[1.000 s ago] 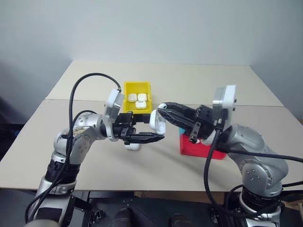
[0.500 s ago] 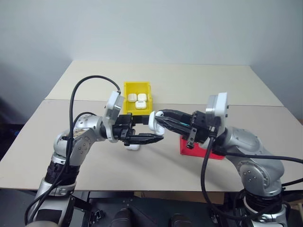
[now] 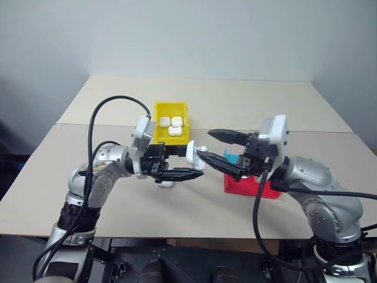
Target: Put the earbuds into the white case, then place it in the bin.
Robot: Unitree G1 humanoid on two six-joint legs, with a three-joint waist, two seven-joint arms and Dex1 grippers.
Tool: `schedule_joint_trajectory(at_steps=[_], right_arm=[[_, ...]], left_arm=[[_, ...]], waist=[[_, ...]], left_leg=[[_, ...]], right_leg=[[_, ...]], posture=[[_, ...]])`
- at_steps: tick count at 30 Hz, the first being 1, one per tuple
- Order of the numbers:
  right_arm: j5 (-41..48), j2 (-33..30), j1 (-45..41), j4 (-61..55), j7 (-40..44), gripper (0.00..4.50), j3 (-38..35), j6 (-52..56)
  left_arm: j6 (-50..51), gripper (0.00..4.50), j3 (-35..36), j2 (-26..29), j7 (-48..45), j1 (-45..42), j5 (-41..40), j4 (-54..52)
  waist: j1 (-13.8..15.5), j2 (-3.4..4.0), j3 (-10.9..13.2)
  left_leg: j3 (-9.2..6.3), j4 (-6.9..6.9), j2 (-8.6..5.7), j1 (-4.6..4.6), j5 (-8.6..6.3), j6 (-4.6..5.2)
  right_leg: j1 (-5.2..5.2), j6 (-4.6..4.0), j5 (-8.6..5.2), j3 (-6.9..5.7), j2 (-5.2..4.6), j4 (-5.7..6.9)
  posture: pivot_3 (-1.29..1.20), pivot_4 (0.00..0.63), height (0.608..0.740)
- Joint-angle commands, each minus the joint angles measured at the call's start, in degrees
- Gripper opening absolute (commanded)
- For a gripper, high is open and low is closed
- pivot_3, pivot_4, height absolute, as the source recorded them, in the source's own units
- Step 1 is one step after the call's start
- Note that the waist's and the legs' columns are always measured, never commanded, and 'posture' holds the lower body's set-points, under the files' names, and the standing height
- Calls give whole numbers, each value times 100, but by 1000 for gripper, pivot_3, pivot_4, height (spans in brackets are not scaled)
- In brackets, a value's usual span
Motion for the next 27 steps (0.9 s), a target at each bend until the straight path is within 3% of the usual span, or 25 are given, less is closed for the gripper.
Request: schedule_joint_trajectory(at_steps=[1, 11, 18, 20, 23, 27], right_arm=[[128, -39, -32, -26, 63, 3637, 85, 4], [696, -256, -67, 36, 21, 3637, -432, 168], [858, -1284, -682, 806, 633, 3637, -813, 352], [405, -1818, -978, 1217, 1018, 3637, -477, 323], [-1027, -2654, -1533, 2040, 1568, 3637, 728, 26], [-2951, -2785, -2471, 3560, 2118, 3637, 2316, -818]], left_arm=[[-223, 2807, 224, -76, -3, -117, -117, -156], [-229, 2807, 239, -64, -4, -58, -78, -158], [-308, 2807, 362, 34, 29, 14, 1, -60], [-328, 2807, 366, 9, 63, 60, 3, -112], [-371, 2807, 370, -78, 161, 138, -10, -211], [-443, 2807, 346, -221, 297, 245, -26, -354]], waist=[[-1, 0, 0], [0, 0, 0], [-2, 0, 0], [-2, 0, 0], [-17, 0, 0], [-62, 0, 0]], left_leg=[[0, 0, 0, 0, 0, 0], [0, 0, 0, 0, 0, 0], [0, 0, 0, 0, 0, 0], [1, -1, 0, 0, 0, 0], [4, -2, 0, 0, -1, 2], [6, 4, 0, 0, -1, 1]], right_leg=[[0, 0, 0, 0, 0, 0], [1, 0, 0, 0, -1, 0], [1, 0, 0, 0, -1, -1], [0, 0, 0, 1, -1, -2], [-2, -1, 0, 3, -1, -6], [-4, -2, -1, 5, -2, -3]], posture=[[0, 150, 740], [0, 150, 740], [0, 150, 740], [0, 150, 740], [0, 150, 740], [0, 150, 740]])
